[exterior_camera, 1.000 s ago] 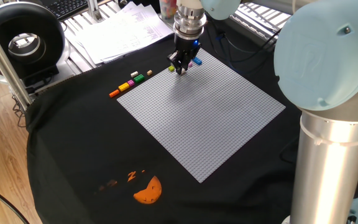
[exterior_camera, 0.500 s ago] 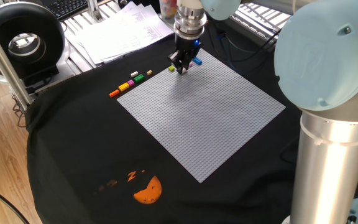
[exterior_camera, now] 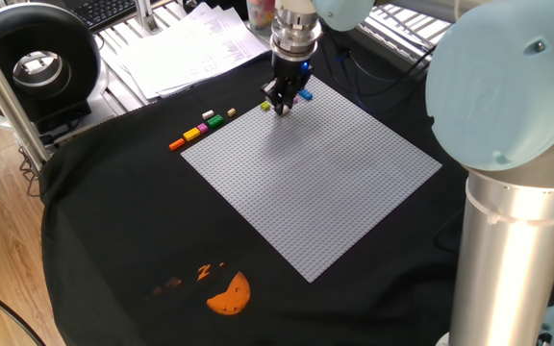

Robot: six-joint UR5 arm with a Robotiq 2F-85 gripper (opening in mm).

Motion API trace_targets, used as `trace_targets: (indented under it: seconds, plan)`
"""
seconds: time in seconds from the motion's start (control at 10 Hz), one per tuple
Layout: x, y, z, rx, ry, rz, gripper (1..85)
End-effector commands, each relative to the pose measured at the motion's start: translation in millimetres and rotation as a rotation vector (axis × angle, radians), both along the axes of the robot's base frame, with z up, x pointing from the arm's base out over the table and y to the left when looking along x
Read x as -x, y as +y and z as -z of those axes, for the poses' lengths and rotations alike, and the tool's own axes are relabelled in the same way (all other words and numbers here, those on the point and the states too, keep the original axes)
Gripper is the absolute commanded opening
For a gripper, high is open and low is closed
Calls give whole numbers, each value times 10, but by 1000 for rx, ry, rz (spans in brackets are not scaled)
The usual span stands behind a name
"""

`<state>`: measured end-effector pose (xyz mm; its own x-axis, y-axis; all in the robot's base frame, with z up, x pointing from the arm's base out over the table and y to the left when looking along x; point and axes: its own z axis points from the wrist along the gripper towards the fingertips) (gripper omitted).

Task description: Build with small Lego blocks

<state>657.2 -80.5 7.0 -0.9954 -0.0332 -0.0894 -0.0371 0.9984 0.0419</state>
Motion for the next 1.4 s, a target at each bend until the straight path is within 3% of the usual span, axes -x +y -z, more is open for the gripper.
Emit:
trace_targets:
  seconds: [0.0,0.3,1.3]
  plan:
    - [2,18,-15,-13,-2,7,110]
    - [-27,-30,12,6,-11,2,110]
    - [31,25,-7,-14,7,-6,110]
